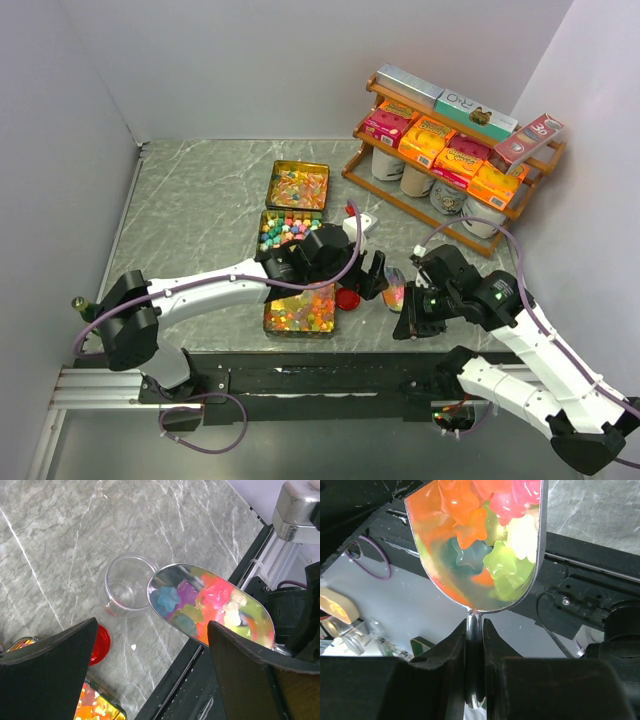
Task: Pack the candies
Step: Place the fake candies in the packing bottle.
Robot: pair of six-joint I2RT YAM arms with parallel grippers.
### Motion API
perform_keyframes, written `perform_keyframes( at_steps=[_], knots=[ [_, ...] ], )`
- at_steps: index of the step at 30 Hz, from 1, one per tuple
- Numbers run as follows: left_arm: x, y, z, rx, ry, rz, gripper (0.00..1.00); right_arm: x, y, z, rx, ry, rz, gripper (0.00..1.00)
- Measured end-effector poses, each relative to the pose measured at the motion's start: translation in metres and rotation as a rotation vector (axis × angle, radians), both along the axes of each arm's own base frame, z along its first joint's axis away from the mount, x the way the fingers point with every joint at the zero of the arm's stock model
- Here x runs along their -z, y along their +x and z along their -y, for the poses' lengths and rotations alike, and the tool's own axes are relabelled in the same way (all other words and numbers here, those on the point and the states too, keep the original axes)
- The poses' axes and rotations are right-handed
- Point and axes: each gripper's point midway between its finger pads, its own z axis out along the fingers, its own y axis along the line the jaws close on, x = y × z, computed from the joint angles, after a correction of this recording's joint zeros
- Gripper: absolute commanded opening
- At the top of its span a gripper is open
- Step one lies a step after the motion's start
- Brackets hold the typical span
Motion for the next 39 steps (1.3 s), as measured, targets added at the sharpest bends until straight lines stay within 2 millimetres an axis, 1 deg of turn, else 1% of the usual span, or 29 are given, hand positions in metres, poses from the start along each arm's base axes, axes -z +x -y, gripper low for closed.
perform_keyframes(
  at_steps=[3,8,14,20,28,39],
  knots=[
    [0.002,0.002,0.003,0.000,-0.004,0.002,0.97,-0.001,0.001,0.000,0.014,0.006,-0.008,0.00],
    [0.011,0.004,0.009,-0.001,-0.001,-0.003,0.97,0.001,0.004,0.003,0.049,0.003,-0.029,0.00],
    [0.011,0.006,0.011,-0.004,-0.013,-0.003,0.98,-0.001,0.006,0.002,0.074,0.021,-0.045,0.00],
    [0.011,0.006,0.011,-0.004,-0.015,-0.003,0.98,-0.004,0.007,-0.002,0.084,0.052,-0.063,0.00],
    [0.024,0.003,0.008,-0.012,-0.007,-0.024,0.99,-0.007,0.009,-0.005,0.117,0.091,-0.103,0.00],
    [0.028,0.005,0.006,-0.029,-0.011,-0.031,0.99,-0.013,0.015,-0.012,0.164,0.164,-0.167,0.00]
  ],
)
